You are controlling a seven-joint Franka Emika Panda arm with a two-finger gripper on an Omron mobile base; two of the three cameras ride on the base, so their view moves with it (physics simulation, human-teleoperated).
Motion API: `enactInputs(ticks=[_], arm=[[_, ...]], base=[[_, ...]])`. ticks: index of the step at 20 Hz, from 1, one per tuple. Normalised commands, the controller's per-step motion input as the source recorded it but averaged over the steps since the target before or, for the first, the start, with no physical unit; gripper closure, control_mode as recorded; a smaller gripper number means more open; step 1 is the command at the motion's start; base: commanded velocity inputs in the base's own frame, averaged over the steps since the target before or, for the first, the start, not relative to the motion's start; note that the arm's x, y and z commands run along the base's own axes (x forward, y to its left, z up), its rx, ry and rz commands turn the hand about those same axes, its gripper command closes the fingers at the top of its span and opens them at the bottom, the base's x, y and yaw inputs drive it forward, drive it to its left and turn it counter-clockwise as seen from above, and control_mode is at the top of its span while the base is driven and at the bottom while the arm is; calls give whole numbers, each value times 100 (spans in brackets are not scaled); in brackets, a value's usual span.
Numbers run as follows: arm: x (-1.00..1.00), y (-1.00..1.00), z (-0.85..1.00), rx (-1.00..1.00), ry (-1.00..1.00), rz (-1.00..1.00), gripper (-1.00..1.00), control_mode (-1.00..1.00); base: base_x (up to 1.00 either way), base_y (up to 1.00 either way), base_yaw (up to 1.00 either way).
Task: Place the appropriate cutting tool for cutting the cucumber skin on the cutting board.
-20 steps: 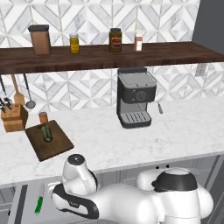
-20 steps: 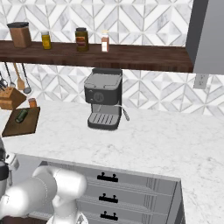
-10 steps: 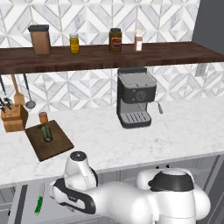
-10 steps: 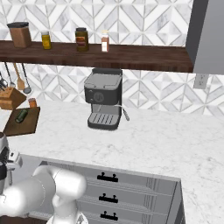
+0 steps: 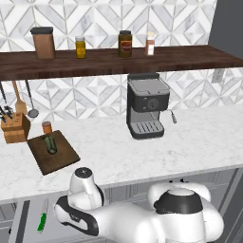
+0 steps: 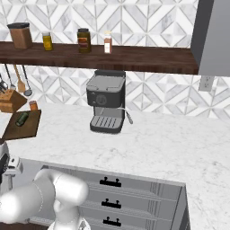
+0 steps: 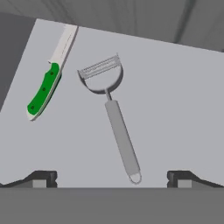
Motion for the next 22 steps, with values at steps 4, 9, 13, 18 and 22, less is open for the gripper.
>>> enactInputs(ticks=[4,9,13,18,22], arm=[[0,0,-14,0,-8,9,-100,-100],[0,0,-20,0,-11,16,-100,-100],[0,0,-3,0,-2,8,-100,-100],[0,-2,-9,0,-3,9,-100,-100],[0,0,-12,0,0,0,-100,-100]], base=[[0,0,0],[0,0,0],[0,0,0],[0,0,0],[0,0,0]])
